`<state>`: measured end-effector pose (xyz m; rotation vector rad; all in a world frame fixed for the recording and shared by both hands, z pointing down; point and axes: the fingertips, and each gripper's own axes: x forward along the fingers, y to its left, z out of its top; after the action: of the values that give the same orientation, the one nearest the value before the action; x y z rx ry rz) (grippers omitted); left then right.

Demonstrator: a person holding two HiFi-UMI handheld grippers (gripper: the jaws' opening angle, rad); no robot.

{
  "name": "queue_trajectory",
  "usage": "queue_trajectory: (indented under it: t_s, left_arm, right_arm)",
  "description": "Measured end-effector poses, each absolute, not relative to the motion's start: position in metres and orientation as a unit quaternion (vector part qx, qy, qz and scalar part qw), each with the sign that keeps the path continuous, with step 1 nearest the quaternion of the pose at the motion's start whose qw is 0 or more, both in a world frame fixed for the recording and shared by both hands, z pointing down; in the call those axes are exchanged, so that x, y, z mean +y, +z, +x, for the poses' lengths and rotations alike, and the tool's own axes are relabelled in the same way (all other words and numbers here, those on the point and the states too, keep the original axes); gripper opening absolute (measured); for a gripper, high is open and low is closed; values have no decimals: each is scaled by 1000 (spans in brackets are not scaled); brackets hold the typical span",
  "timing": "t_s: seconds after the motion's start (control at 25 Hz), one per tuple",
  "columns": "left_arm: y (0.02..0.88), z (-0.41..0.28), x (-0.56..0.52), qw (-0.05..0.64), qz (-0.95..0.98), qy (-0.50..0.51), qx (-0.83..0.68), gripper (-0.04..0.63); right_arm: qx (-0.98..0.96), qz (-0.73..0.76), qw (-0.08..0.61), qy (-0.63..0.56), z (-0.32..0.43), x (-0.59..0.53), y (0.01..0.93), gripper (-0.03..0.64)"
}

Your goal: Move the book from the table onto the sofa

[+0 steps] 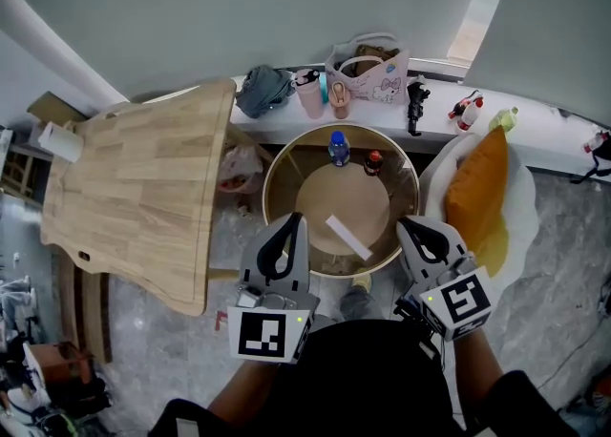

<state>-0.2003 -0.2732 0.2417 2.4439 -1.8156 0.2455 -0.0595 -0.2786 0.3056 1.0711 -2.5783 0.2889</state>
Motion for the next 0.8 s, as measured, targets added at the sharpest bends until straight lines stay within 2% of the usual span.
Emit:
queue_trajectory:
  t_s: [0.44,0.8]
  left_arm:
    - [252,-198,-281,45,780,107,-615,10]
    - [280,-218,-280,65,768,143,-621,10]
  right_arm:
    - [-924,321,159,131,-69,-295,322,9]
    - [-923,299,190,153,-81,-303,353,9]
